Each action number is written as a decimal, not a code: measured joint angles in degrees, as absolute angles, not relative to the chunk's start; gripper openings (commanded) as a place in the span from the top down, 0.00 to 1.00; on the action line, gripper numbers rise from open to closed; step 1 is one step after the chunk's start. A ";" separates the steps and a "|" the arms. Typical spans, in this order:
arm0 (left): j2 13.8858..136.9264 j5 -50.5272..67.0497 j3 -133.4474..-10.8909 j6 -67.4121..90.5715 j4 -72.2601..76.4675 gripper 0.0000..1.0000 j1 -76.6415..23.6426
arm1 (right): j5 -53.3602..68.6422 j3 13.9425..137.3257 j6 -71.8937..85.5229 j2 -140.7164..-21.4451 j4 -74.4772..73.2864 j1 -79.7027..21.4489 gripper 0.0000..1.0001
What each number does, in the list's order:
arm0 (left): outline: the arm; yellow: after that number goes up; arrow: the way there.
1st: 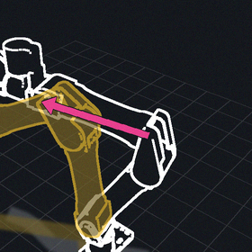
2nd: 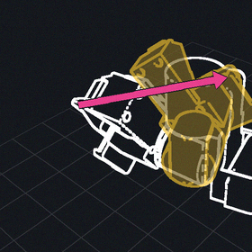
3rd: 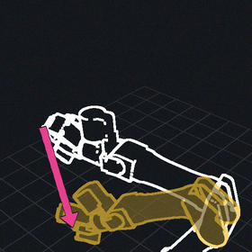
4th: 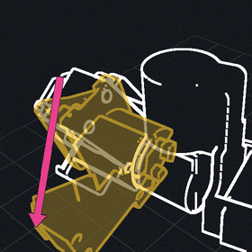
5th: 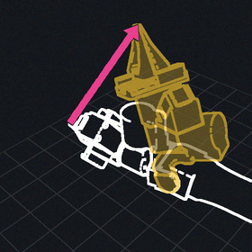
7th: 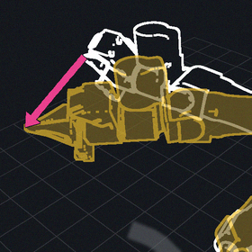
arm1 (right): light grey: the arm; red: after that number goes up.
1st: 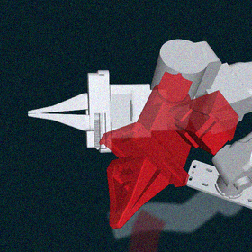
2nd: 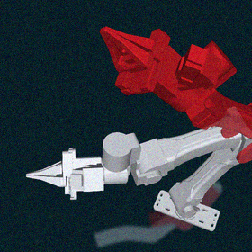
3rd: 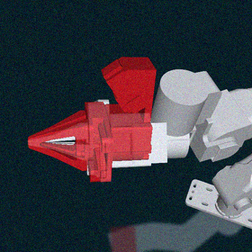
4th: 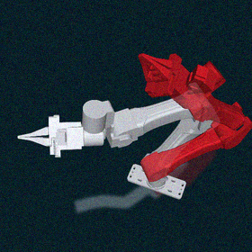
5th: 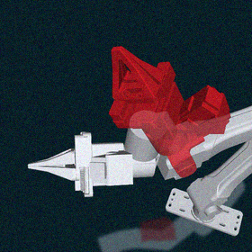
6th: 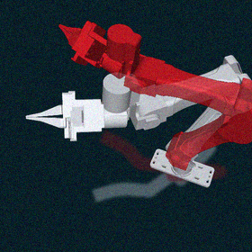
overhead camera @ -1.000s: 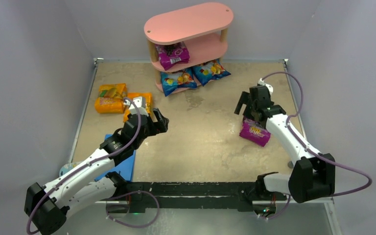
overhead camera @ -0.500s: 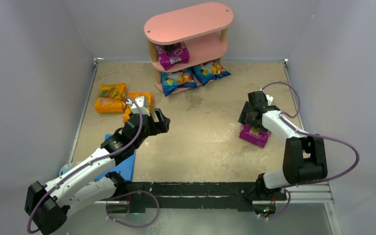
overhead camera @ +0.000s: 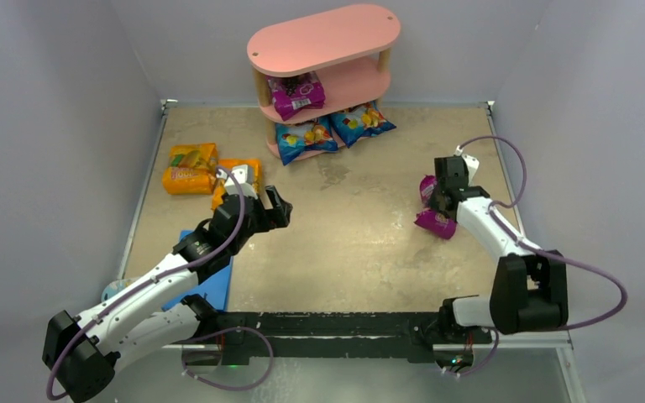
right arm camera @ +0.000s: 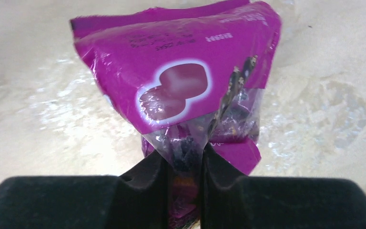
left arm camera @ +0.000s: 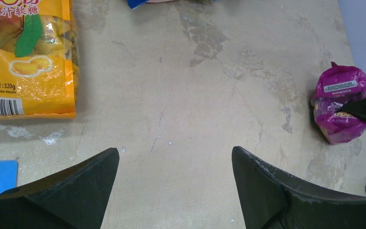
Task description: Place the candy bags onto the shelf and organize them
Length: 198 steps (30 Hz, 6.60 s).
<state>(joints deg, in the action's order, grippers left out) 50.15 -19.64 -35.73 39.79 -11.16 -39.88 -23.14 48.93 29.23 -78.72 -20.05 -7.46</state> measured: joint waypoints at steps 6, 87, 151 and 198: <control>51.13 -17.61 -35.73 39.35 -9.50 0.14 -39.88 | -13.85 44.97 28.75 -67.57 -13.54 -7.38 0.89; 61.91 27.55 -45.87 27.16 0.56 1.00 -45.12 | 55.20 39.20 12.34 -62.63 24.75 -19.49 0.01; 49.78 7.25 -46.41 17.89 -7.62 0.21 -45.98 | 62.15 43.31 16.67 -58.67 18.09 -23.11 0.80; 46.50 -49.08 -46.92 47.62 -32.25 0.01 -45.39 | 22.02 76.51 68.64 -108.79 33.67 -8.51 0.77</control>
<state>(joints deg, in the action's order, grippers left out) 46.50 -49.08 -46.92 47.62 -32.25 -45.39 22.02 76.51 68.64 -108.79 33.67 -8.51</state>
